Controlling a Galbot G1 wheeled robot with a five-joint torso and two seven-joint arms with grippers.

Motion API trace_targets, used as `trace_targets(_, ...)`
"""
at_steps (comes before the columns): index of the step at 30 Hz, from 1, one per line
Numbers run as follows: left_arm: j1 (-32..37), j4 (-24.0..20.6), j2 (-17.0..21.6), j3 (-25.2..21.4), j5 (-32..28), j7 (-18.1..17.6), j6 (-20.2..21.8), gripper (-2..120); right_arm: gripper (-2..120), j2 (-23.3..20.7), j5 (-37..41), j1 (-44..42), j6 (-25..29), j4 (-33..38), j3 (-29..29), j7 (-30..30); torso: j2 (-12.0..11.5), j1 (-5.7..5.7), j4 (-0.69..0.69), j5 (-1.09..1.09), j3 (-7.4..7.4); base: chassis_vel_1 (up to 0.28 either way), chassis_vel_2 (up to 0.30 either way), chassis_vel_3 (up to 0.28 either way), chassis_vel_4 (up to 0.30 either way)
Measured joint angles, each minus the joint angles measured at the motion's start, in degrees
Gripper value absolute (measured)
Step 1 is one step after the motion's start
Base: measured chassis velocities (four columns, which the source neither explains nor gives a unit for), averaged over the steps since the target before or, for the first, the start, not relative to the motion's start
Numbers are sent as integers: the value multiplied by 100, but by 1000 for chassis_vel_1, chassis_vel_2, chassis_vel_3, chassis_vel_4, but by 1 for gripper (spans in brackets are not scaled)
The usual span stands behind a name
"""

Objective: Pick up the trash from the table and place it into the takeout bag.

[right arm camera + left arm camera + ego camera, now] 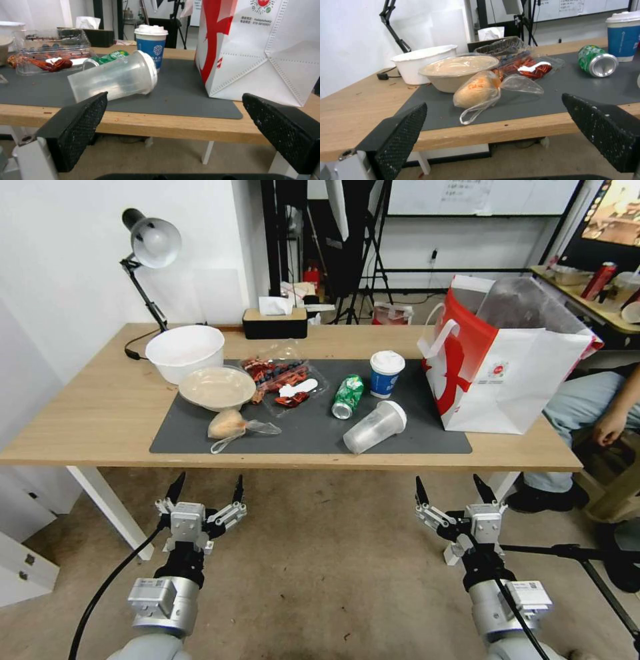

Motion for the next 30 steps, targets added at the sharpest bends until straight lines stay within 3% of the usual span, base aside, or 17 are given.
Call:
trace_targets(7,-76,-48,-96,2,-139,33,262,100,100,-14,138,130,-239,21,57,23,0,0,0,1,0,0,0,0,0)
trace_targets(9,-218,-156,-276,11,-386,102,716,100,100,-43,370,352,-648,78,188,74,0,0,0,1,0,0,0,0,0)
trace_targets(10,-218,-156,-276,11,-386,102,716,100,100,-43,370,352,-648,78,188,74,0,0,0,1,0,0,0,0,0)
trace_targets(13,-434,-329,-565,34,-798,228,1432,100,100,-93,796,759,-1405,181,416,164,0,0,0,-1,0,0,0,0,0)
trace_targets(16,-428,-346,-576,1,-870,264,1455,100,100,-130,1080,1001,-1818,237,552,231,0,0,1,0,0,0,0,0,0)
trace_targets(30,-417,-289,-555,-178,-871,326,1201,100,100,-343,1774,1283,-1351,-15,-185,853,0,0,0,-1,0,0,0,0,0)
